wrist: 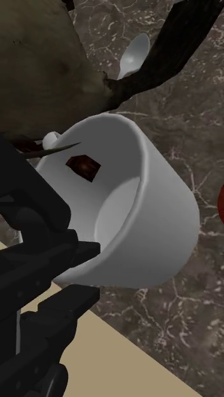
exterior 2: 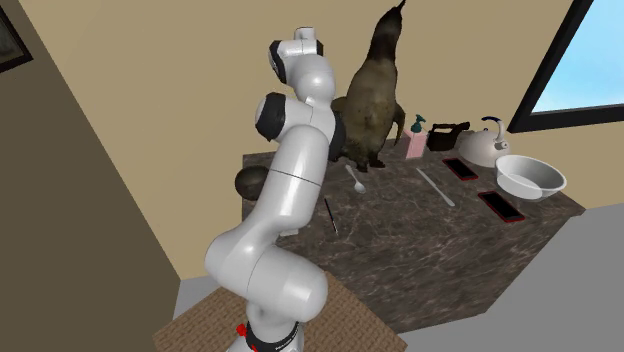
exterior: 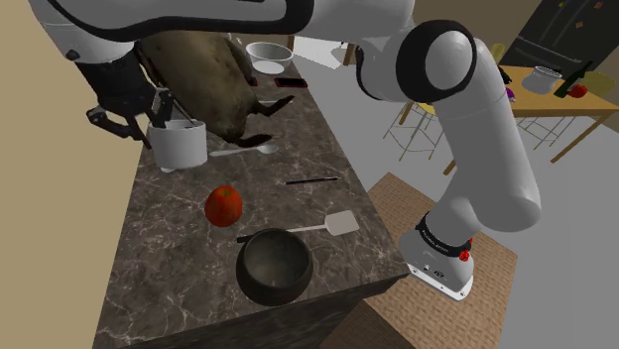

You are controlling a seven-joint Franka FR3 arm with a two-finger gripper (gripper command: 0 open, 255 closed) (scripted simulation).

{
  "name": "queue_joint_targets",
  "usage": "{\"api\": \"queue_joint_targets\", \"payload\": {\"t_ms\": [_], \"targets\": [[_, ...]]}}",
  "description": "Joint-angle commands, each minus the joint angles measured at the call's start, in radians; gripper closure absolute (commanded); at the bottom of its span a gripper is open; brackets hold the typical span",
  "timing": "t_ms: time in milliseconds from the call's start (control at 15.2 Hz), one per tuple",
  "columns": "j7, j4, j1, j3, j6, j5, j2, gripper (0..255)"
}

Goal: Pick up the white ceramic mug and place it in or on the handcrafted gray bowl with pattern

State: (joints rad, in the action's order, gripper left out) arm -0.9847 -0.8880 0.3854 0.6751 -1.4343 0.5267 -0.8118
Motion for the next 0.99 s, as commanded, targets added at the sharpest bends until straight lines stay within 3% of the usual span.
{"api": "queue_joint_targets", "payload": {"t_ms": [0, 396, 462, 594, 924], "targets": [[0.009, 0.065, 0.029, -0.003, 0.038, 0.004, -0.012, 255], [0.057, 0.307, 0.125, -0.036, 0.172, 0.03, -0.085, 255], [0.004, 0.093, 0.041, 0.008, 0.092, -0.001, 0.017, 255], [-0.052, -0.128, -0.043, 0.058, 0.012, -0.044, 0.131, 255], [-0.131, -0.461, -0.162, 0.141, -0.11, -0.145, 0.333, 255]]}}
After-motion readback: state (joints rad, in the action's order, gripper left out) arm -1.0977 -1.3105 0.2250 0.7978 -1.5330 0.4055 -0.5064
